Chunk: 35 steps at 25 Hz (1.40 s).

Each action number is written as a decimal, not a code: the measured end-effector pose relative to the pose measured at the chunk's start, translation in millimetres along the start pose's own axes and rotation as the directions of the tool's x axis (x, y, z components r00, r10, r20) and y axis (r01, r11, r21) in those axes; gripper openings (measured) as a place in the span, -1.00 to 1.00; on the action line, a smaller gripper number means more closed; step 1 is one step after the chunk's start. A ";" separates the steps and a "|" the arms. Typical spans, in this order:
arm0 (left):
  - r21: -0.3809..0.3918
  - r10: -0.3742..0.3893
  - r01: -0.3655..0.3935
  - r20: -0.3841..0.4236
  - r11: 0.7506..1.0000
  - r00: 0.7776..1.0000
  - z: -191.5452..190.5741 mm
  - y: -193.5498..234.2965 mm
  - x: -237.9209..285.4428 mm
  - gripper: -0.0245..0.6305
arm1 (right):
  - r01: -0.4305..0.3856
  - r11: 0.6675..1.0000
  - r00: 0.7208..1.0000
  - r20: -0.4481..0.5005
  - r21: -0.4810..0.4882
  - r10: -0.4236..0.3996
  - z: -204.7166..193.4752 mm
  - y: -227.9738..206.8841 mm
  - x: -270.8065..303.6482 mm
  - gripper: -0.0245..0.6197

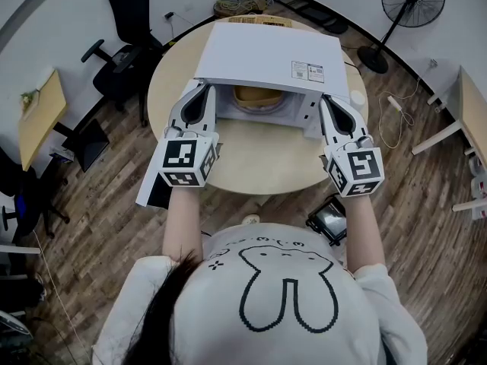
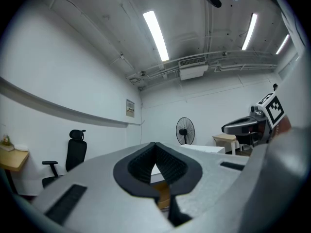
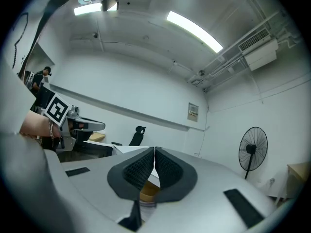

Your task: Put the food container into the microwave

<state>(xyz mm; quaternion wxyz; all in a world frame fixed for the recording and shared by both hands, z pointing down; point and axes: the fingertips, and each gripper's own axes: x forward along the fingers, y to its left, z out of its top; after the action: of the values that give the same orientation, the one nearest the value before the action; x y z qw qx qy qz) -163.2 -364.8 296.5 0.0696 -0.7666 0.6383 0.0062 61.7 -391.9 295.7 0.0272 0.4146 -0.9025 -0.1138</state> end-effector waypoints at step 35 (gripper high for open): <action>0.035 -0.006 0.005 0.014 0.999 1.000 4.9 9.8 7.4 -0.90 | 0.046 0.999 0.999 0.017 0.011 -0.046 2.5 -1.5 3.3 -0.83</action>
<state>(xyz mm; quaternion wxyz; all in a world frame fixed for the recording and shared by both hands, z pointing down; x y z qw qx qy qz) -171.0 -373.1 289.9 0.0873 -0.7669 0.6358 0.0005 60.3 -394.9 292.7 0.0145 0.4344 -0.8934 -0.1134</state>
